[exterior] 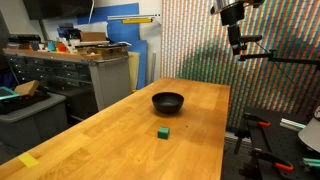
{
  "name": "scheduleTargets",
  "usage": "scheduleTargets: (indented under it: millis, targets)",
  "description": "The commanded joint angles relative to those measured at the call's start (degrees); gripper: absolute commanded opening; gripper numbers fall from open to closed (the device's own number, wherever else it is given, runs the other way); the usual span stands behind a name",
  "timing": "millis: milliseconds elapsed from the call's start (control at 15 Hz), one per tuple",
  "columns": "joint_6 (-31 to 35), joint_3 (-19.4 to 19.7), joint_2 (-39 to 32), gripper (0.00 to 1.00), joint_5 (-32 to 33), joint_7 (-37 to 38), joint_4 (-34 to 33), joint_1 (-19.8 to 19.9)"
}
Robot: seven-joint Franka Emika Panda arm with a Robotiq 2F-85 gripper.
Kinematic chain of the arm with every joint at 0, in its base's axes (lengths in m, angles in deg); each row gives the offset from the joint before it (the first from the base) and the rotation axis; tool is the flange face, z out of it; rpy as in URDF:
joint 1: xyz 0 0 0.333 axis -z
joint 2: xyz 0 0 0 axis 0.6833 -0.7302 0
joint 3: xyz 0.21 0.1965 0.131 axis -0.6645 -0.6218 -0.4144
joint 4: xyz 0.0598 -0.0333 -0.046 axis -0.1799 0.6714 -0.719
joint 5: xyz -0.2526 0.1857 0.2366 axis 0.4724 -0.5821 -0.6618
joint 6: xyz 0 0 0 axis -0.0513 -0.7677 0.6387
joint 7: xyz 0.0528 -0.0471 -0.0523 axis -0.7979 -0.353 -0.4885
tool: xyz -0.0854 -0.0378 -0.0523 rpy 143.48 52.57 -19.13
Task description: Put the green cube in the bowl
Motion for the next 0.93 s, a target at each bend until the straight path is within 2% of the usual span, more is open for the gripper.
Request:
scheduleTargets:
  millis: [0,867]
  targets:
    - [-0.14,0.23,-0.01,1.00,0.07,0.10,-0.20,-0.28]
    - [0.60,0.08,-0.09,1.00,0.09,0.57,-0.30,-0.30]
